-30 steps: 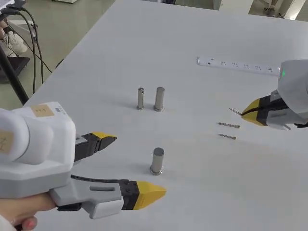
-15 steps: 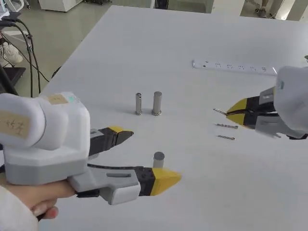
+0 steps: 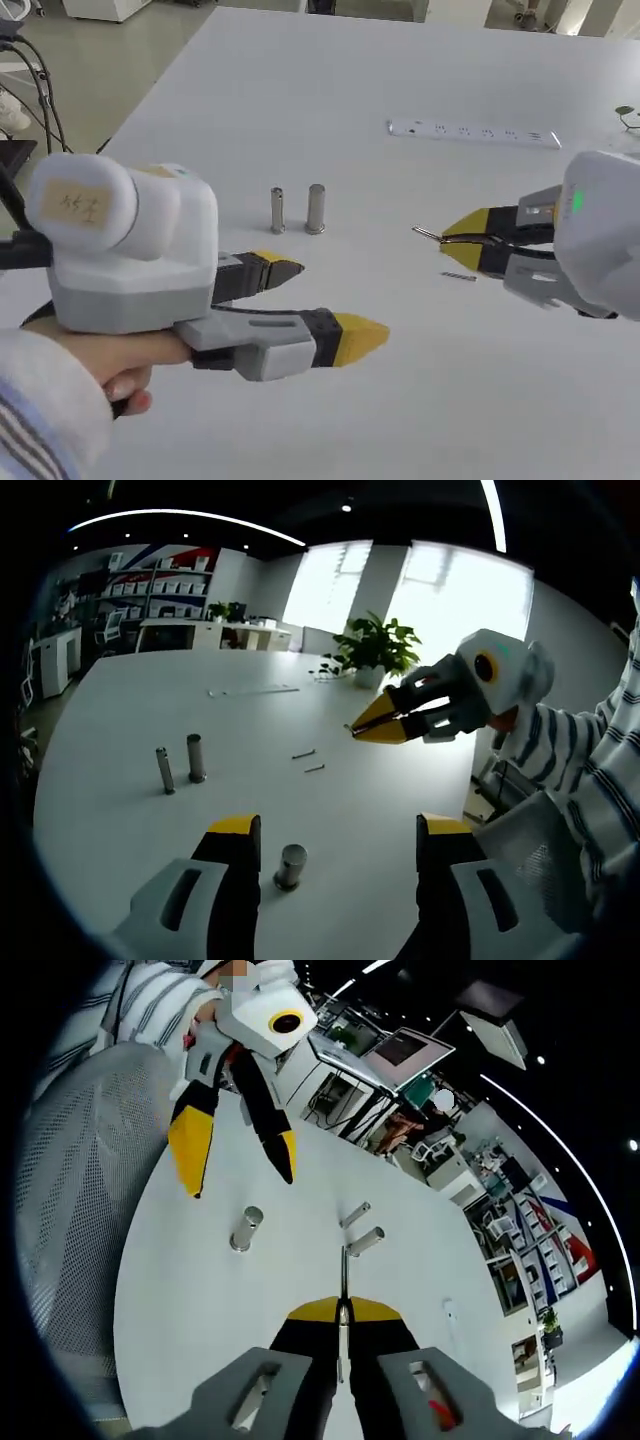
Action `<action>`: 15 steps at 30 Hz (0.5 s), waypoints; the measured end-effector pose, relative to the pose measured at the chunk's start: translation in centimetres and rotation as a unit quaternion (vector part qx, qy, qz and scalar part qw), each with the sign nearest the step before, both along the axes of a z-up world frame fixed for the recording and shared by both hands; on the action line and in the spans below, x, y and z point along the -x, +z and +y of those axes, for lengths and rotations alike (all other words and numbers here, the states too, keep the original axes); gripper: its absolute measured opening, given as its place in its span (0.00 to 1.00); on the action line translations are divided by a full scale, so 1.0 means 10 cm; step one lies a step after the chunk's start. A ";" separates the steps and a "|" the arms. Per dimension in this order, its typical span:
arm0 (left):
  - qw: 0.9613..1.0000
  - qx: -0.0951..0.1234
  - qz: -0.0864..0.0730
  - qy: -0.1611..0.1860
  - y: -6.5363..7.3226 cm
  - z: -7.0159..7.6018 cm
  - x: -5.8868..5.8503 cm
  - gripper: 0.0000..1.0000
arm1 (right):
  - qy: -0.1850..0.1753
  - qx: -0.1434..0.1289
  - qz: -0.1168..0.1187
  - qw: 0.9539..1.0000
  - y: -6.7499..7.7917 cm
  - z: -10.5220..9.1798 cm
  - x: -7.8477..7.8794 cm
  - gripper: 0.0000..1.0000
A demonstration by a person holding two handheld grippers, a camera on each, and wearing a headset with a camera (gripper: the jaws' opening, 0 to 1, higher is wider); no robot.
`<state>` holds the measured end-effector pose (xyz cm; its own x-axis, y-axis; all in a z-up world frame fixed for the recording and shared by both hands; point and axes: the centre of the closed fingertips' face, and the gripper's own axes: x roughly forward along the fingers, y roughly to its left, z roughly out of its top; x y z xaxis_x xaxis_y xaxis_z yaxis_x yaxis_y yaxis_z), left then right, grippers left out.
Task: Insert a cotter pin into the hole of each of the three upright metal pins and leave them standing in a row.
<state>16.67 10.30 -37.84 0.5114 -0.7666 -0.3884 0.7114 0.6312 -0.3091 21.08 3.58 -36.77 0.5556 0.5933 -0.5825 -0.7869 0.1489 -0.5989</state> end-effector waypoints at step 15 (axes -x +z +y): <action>0.998 0.055 0.016 -0.021 0.15 -0.19 -0.08 0.40 | 0.009 0.001 -0.006 1.000 -0.06 0.18 0.24 0.00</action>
